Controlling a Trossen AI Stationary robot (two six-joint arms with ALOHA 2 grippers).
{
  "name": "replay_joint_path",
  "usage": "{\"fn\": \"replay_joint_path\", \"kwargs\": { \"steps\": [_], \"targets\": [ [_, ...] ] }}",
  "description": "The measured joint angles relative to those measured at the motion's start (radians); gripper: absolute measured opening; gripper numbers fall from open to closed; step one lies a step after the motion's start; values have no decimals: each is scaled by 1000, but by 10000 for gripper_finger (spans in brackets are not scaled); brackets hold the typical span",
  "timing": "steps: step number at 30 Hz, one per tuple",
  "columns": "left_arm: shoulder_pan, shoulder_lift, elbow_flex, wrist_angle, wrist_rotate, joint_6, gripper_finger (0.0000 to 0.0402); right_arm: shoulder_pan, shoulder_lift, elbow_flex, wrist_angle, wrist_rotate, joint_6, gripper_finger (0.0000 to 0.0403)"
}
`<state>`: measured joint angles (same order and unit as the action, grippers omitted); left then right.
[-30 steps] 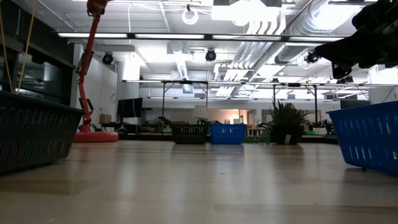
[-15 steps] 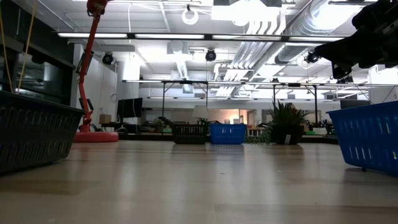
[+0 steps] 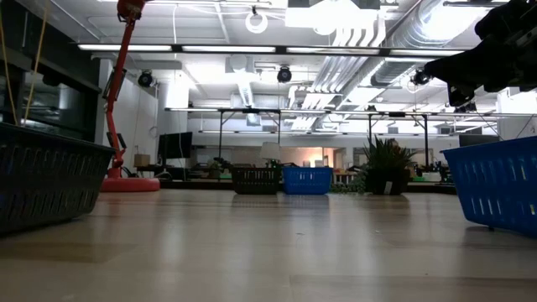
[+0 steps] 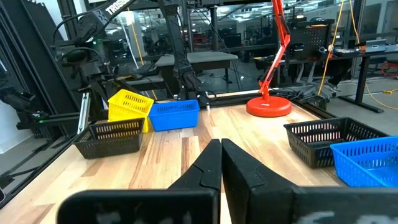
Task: Stack baskets by color
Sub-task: Stack the top yellow bin on the bottom left yellow bin
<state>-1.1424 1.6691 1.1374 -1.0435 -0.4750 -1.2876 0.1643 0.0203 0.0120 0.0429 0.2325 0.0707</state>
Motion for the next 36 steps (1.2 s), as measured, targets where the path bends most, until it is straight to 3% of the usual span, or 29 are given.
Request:
{"fn": "replay_joint_path", "kwargs": {
  "steps": [11, 15, 22, 28, 36],
  "targets": [
    [101, 8, 3, -7, 26, 155, 0, 0, 0, 0, 0, 0, 0, 0],
    [104, -10, 71, -4, 21, 186, 0, 0, 0, 0, 0, 0, 0, 0],
    [47, -39, 155, -31, -155, 210, 0, 0, 0, 0, 0, 0, 0, 0],
    [-7, -35, 81, -113, -307, -30, 0, 0, 0, 0, 0, 0, 0, 0],
    [-82, -35, -17, -116, -338, -410, 0, 0, 0, 0, 0, 0, 0, 0]
  ]
}}
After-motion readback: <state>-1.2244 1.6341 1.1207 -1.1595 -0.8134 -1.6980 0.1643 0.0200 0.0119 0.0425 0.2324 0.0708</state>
